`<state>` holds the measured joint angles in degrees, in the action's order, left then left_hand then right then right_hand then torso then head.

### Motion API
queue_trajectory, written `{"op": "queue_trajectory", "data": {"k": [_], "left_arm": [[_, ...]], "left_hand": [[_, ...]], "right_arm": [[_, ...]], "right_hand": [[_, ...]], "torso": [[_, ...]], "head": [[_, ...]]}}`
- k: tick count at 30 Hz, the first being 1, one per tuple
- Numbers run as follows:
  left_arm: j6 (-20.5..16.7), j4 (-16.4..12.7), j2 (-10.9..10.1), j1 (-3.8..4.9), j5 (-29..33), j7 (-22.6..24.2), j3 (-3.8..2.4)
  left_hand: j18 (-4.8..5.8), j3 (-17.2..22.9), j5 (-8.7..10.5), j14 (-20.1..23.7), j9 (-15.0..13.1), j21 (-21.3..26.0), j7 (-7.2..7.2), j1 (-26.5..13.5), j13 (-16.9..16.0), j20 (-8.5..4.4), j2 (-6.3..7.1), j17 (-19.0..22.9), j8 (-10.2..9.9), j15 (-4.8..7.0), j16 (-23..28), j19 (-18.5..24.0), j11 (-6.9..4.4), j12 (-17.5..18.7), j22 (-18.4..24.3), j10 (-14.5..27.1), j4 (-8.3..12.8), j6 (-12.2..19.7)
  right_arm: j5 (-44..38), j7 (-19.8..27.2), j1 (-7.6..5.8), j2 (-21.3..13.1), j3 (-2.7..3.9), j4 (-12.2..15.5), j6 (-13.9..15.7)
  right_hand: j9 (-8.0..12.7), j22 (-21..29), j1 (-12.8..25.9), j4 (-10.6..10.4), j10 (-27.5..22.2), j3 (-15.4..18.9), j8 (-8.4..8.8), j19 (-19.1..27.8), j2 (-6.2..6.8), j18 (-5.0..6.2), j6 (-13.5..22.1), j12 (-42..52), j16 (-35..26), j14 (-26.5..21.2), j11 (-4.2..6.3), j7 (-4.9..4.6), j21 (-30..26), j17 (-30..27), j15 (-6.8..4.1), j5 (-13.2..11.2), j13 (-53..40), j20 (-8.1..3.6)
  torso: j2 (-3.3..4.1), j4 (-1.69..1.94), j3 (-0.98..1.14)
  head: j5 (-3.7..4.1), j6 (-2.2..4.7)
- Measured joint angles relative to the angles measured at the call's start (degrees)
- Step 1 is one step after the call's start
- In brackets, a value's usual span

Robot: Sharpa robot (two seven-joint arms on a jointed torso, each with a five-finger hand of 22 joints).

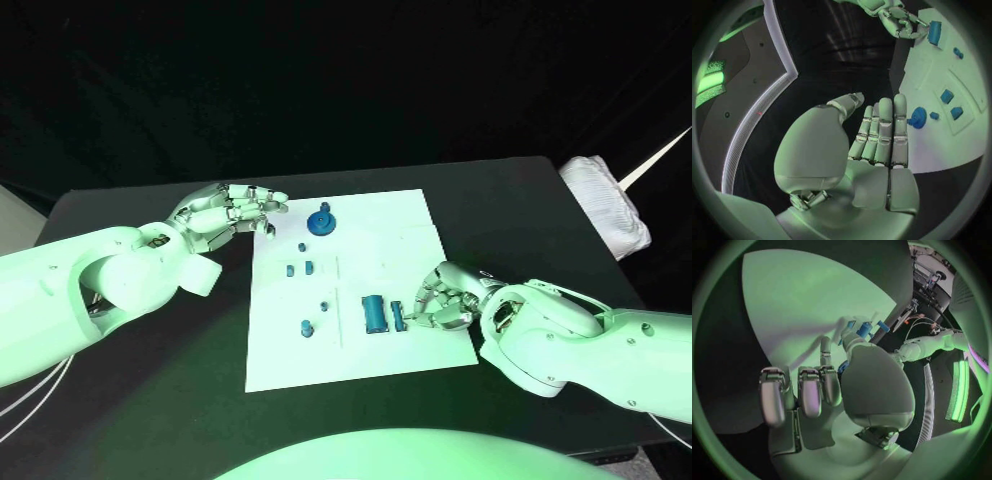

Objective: Assemble the parts on the task board

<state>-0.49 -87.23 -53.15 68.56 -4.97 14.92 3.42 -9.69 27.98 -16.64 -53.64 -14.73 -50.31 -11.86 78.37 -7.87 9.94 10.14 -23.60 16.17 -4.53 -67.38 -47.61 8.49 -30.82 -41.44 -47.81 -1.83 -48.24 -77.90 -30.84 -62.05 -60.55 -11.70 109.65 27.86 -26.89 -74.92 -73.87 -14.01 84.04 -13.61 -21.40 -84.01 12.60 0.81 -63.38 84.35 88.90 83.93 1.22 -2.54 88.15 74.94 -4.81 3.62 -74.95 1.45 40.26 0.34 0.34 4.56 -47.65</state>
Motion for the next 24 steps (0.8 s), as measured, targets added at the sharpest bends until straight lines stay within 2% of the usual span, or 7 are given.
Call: {"op": "queue_trajectory", "data": {"k": [5, 13, 17, 19, 22, 23, 24], "left_arm": [[-0.01, 0.14, 0.02, 0.0, 0.0, 0.06, 0.0], [-0.03, 0.28, 0.02, 0.0, 0.02, 0.12, -0.02], [-0.07, 0.61, 0.18, 0.0, 0.06, 0.23, 0.0], [-0.14, 0.97, 0.45, -0.02, 0.13, 0.39, 0.01], [-0.37, 1.7, 1.08, -0.05, 0.27, 0.82, 0.01], [-0.57, 2.18, 1.48, -0.1, 0.39, 1.11, 0.01], [-0.77, 2.55, 1.79, -0.14, 0.53, 1.38, 0.01]], "left_hand": [[0.0, 0.0, 0.0, 0.0, 0.0, 0.0, 0.0, 0.0, 0.0, 0.0, 0.0, 0.0, 0.0, 0.0, 0.0, 0.0, 0.0, 0.0, 0.0, 0.0, 0.0, 0.0], [0.0, 0.0, 0.0, 0.0, 0.01, 0.0, 0.0, 0.0, 0.0, 0.0, 0.0, 0.0, 0.0, 0.0, 0.0, 0.0, 0.0, 0.01, 0.0, 0.0, 0.0, 0.0], [0.0, 0.0, 0.0, 0.0, 0.01, 0.0, 0.0, 0.0, 0.0, 0.0, 0.0, -0.01, 0.0, 0.0, 0.0, 0.0, 0.0, 0.01, 0.0, 0.0, 0.0, 0.0], [0.0, -0.17, 0.0, 0.0, 0.01, 0.07, 0.0, 0.0, -0.01, 0.0, 0.0, -0.01, 0.0, 0.0, 0.0, 0.0, 0.0, 0.01, 0.06, 0.0, -0.17, 0.0], [0.0, -0.32, 0.0, 1.41, 0.01, 1.2, -0.09, 0.0, 0.11, 0.17, 0.0, 0.46, 0.0, -0.13, 1.0, 0.17, 0.0, -0.22, 0.54, 0.0, -0.32, 0.53], [0.0, -0.4, 0.0, 2.2, 0.01, 1.82, -0.09, 0.0, 0.17, 0.45, 0.0, 0.72, 0.0, -0.28, 1.6, 0.5, 0.14, -0.46, 0.82, 0.14, -0.39, 0.53], [0.0, -0.55, 0.0, 3.83, 0.04, 3.05, -0.07, -0.01, 0.2, 0.54, 0.01, 1.35, 0.17, -0.46, 2.96, 1.8, 0.22, -0.51, 1.47, 0.21, -0.57, 0.55]], "right_arm": [[-0.5, 0.44, 0.0, 0.29, 0.0, -0.23, 0.31], [0.38, 2.5, -0.18, -0.64, -0.04, 0.02, 3.14], [4.63, 6.86, -1.17, -1.03, 0.02, -0.29, 5.67], [8.53, 10.97, -1.92, -0.84, 0.06, -1.38, 6.91], [14.22, 17.4, -2.97, 0.09, 0.16, -4.28, 7.98], [17.03, 20.52, -3.38, 0.82, 0.21, -6.11, 8.25], [19.09, 22.71, -3.65, 1.39, 0.25, -7.42, 8.35]], "right_hand": [[0.17, 0.0, -0.39, -0.65, 0.0, 0.69, 0.0, 0.0, -0.39, 0.0, 0.0, 0.0, 0.0, 0.0, 0.0, 0.0, 0.0, 0.0, 0.0, 0.43, 0.0, 0.0], [0.75, 0.01, 0.2, -2.69, 0.0, 4.26, 0.35, 0.0, -1.09, 0.0, 0.19, -0.8, -0.35, 0.0, 0.0, -0.19, -0.83, -0.01, 0.0, 5.4, 0.0, 0.0], [1.57, 0.01, 0.8, -2.59, -0.06, 5.47, 2.26, 0.0, -1.67, 0.0, 3.3, -4.84, -1.79, 0.02, -0.81, -1.6, -6.07, -0.01, 0.5, 6.15, 0.0, 0.0], [1.94, 0.01, -0.13, -2.59, -0.13, 5.47, 3.15, 0.01, -2.53, 1.39, 4.87, -8.47, -3.15, 0.09, -1.38, -2.35, -11.06, -0.01, 1.15, 6.15, 0.0, 0.66], [2.18, 0.02, -2.36, -1.98, -1.61, 4.74, 3.68, 0.1, -2.92, 2.44, 6.16, -13.52, -4.91, 0.09, -2.21, -3.07, -18.2, -0.01, 1.35, 6.15, -0.06, 0.94], [2.26, 0.0, -3.32, -1.91, -3.6, 4.2, 4.01, 0.79, -3.03, 3.41, 6.73, -17.71, -6.74, -0.03, -2.41, -3.39, -23.3, -0.02, 1.82, 5.84, -0.07, 1.57], [2.29, -0.03, -4.86, -1.78, -7.52, 3.25, 4.38, 3.32, -3.13, 4.99, 7.77, -25.38, -10.68, -0.27, -2.86, -3.85, -32.59, -2.9, 2.34, 5.58, 1.21, 2.06]], "torso": [[0.0, 0.03, -0.06], [0.02, 0.04, -0.13], [-0.1, 0.01, -0.16], [-0.19, -0.01, -0.2], [-0.53, -0.06, -0.38], [-0.72, -0.07, -0.49], [-0.88, -0.07, -0.6]], "head": [[0.09, 0.08], [0.03, 0.23], [-0.02, 0.58], [-0.01, 0.91], [0.02, 1.89], [-0.04, 2.27], [-0.18, 2.65]]}}
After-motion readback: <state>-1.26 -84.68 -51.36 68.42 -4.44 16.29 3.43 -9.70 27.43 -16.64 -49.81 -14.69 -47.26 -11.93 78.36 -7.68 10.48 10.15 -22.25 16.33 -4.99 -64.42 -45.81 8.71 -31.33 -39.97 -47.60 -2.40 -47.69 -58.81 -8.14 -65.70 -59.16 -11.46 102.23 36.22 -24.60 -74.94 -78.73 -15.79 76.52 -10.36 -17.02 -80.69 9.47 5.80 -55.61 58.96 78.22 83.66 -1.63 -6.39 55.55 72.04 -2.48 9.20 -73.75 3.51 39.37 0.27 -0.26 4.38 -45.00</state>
